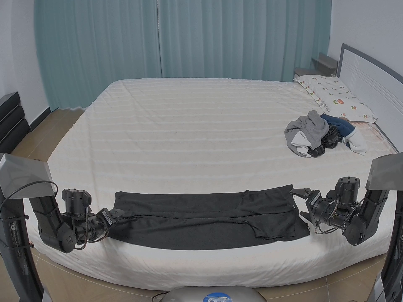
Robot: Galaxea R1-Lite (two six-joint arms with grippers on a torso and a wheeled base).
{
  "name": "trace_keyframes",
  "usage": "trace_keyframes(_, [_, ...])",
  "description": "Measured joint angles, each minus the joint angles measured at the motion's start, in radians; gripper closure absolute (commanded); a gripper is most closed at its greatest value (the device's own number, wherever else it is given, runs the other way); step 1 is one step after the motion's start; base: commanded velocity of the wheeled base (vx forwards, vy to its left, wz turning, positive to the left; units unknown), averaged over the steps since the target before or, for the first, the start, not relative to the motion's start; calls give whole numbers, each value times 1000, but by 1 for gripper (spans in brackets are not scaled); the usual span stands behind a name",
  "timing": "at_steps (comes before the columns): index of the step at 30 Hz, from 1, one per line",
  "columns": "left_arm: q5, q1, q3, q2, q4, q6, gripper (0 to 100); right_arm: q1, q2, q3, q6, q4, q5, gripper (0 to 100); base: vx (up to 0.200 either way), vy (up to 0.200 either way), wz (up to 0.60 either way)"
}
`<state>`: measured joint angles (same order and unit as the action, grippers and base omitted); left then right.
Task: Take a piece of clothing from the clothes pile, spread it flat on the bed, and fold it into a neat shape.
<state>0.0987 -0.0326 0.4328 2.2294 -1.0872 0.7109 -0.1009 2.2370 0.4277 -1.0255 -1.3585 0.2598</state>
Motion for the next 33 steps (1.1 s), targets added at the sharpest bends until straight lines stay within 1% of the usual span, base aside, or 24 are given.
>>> trace_keyframes(5, [-30, -1, 27, 27, 0, 17, 0, -2, 6, -5, 0, -9, 0, 0, 0, 0, 0])
trace_keyframes(8, [-37, -3, 49, 40, 0, 72, 0, -3, 9, -7, 0, -10, -1, 0, 0, 0, 0])
trace_keyframes(10, [-40, -8, 60, 49, 0, 89, 0, -3, 10, -7, 1, -11, -1, 0, 0, 0, 0])
trace_keyframes(23, [-43, -30, 47, 60, 6, 89, 0, -3, 11, -7, 0, -11, -1, 0, 0, 0, 0])
trace_keyframes(24, [-44, -31, 46, 61, 9, 86, 100, -3, 11, -7, 0, -11, -1, 0, 0, 0, 0])
trace_keyframes(29, [-58, -31, 40, 62, 16, 58, 100, -3, 11, -7, 0, -11, -1, 0, 0, 0, 0])
trace_keyframes(33, [-93, -32, 22, 63, 15, -6, 100, -3, 11, -7, 0, -11, -1, 0, 0, 0, 0])
